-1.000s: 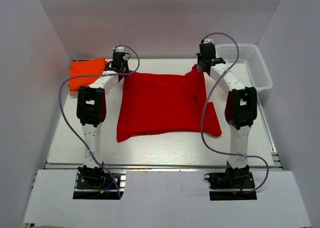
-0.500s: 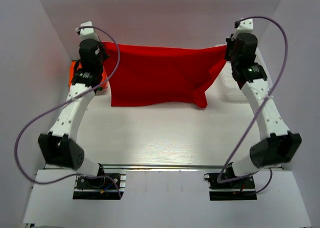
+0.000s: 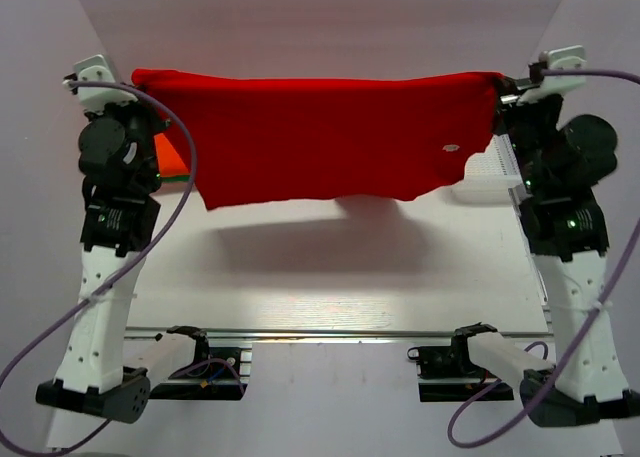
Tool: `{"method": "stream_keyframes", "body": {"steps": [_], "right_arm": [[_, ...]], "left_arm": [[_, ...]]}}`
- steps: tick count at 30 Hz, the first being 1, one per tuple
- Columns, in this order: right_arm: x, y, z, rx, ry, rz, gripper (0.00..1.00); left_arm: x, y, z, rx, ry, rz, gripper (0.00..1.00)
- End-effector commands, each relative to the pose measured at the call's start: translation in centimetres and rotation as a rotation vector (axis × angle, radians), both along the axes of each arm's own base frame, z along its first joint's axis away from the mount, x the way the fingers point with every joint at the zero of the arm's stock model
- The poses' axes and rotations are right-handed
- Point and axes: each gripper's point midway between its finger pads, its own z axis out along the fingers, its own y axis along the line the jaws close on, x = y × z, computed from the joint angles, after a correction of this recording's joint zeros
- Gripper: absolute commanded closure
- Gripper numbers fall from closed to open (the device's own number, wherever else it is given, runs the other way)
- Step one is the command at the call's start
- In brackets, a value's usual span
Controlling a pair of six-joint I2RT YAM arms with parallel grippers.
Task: Fold and stack the t-shirts
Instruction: Flatten out the tshirt
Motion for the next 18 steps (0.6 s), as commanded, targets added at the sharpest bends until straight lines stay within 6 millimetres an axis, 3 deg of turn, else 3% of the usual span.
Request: {"method": "stream_keyframes", "body": {"steps": [1, 7, 9, 13, 15, 18], "right_arm": [[-3.6, -0.7, 4.6, -0.035, -0.157, 0.001, 1.00], [-9.7, -1.2, 8.6, -0.028, -0.290, 0.033, 1.00], [-11.7, -1.4, 9.6, -0.025, -0.330, 0.038, 1.00], [-15.8, -2.1, 12.0, -0.015, -0.420, 0.040, 1.00], [-17.1, -2.4, 12.6, -0.016, -0.447, 0.036, 1.00], [-19.4, -2.8, 13.4, -0.010, -0.493, 0.034, 1.00]], "left_arm": [[-4.6, 1.5, 4.0, 0.011, -0.086, 0.039, 1.00], [-10.6, 1.5, 8.3, 0.009, -0.218, -0.024, 1.00], [-11.3, 1.3, 8.5, 0.016, -0.214, -0.040, 1.00], [-14.6, 1.1, 10.1, 0.018, -0.270, -0.089, 1.00], [-16.5, 1.1, 11.0, 0.021, -0.311, -0.109, 1.00], [-17.7, 0.9, 11.4, 0.028, -0.325, -0.128, 1.00]]}}
